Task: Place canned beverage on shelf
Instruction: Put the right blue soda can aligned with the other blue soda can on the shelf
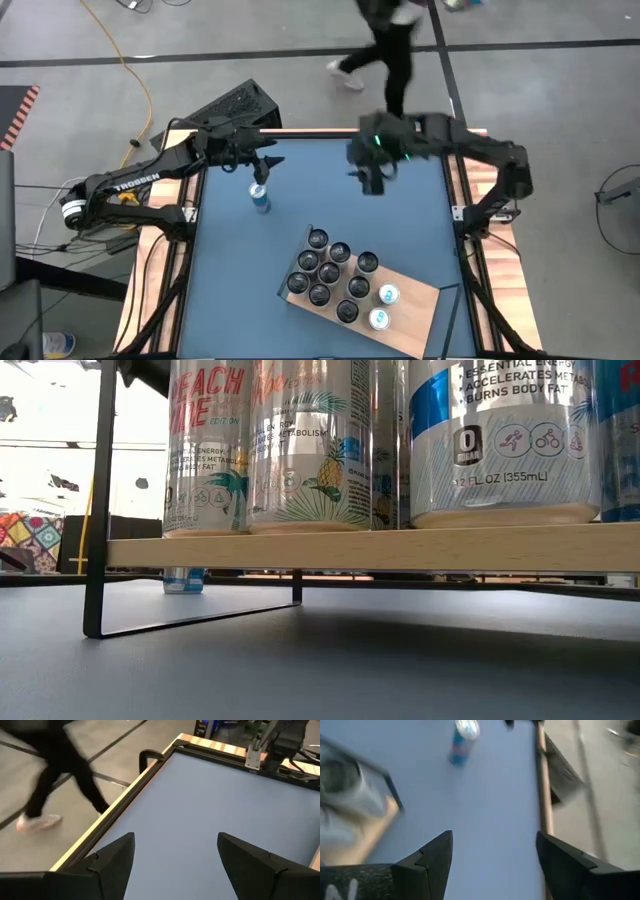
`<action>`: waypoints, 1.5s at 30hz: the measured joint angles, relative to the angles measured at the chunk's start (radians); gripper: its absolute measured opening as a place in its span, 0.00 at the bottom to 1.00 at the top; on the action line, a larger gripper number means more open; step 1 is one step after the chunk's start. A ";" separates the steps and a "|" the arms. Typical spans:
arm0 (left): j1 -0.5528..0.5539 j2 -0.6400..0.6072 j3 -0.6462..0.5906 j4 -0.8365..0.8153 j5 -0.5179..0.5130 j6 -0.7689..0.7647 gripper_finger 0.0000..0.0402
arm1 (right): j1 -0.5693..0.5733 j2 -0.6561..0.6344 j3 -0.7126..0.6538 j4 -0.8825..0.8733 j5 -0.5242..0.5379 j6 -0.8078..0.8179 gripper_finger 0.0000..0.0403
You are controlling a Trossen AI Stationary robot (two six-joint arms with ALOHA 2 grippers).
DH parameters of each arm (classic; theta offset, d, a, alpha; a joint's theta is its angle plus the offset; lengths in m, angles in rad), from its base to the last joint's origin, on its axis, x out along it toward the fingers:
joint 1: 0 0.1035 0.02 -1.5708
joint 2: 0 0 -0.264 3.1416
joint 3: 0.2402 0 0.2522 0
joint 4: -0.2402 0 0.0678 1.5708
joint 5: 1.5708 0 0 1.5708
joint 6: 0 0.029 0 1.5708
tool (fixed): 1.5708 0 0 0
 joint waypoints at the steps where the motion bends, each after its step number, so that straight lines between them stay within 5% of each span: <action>1: 0.007 0.000 0.000 -0.004 0.009 0.001 0.67 | -0.043 0.013 0.000 0.044 -0.090 -0.018 0.67; 12: 0.016 -0.010 0.000 -0.024 0.035 0.043 0.67 | -0.281 0.238 0.000 0.298 -0.524 -0.118 0.67; 16: 0.017 -0.071 0.000 -0.085 0.014 0.056 0.67 | -0.304 0.352 -0.001 0.328 -0.560 -0.064 0.67; 20: 0.017 -0.146 0.000 -0.090 0.007 0.048 0.67 | -0.283 0.463 -0.001 0.542 -0.611 -0.039 0.67; 29: 0.016 -0.281 0.000 -0.088 -0.005 0.020 0.67 | -0.192 0.595 0.002 0.867 -0.605 0.076 0.67; 45: -0.006 -0.280 0.000 -0.130 -0.001 0.013 0.67 | -0.097 0.682 0.001 1.110 -0.498 0.113 0.67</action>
